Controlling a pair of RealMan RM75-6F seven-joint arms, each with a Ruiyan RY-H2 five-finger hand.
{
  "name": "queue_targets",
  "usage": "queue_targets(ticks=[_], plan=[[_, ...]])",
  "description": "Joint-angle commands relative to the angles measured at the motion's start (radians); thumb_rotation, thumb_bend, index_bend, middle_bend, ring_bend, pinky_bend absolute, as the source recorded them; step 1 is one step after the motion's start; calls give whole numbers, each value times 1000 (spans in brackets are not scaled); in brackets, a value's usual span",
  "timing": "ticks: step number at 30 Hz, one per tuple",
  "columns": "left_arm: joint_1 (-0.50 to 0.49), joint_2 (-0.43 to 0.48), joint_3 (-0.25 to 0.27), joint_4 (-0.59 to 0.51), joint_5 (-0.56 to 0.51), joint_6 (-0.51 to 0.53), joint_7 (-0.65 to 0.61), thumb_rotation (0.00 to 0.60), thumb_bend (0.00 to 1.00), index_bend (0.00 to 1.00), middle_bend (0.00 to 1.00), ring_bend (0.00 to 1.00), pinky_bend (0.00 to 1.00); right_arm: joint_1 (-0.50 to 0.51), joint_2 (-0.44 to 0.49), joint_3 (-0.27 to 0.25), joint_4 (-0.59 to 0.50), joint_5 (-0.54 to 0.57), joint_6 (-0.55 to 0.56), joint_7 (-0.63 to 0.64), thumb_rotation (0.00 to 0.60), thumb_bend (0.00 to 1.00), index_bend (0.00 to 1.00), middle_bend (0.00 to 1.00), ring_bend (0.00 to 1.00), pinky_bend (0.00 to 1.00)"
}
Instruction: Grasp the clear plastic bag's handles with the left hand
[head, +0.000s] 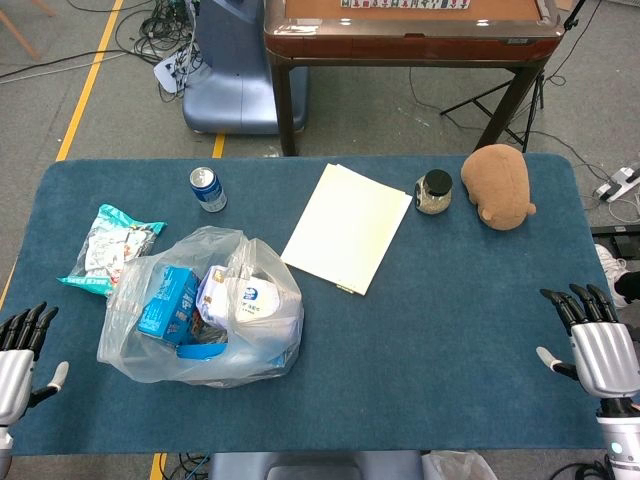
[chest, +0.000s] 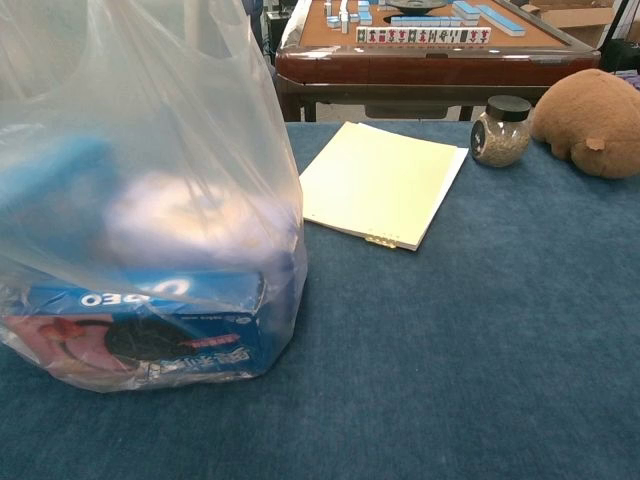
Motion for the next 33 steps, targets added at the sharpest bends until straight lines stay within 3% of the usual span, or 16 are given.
queue_targets(ticks=[1, 11, 26, 33], plan=[[-1, -3, -1, 3, 7, 3, -3, 600, 330, 72, 23, 42, 45, -2, -1, -1, 3, -2, 4, 3, 600, 120, 207, 257, 125, 122], [-9, 12, -7, -7, 27, 2, -47, 600, 330, 72, 29, 45, 45, -15, 4, 7, 12, -4, 35, 23, 600, 121, 207, 257, 125, 122], [-123, 143, -33, -36, 137, -80, -357, 600, 324, 74, 32, 45, 45, -5, 27, 21, -27, -3, 30, -11, 600, 121, 207, 244, 125, 122], [-147, 178, -35, -49, 166, -82, -399, 600, 325, 88, 32, 45, 45, 0, 27, 24, -38, -2, 26, -25, 600, 121, 207, 244, 125, 122]])
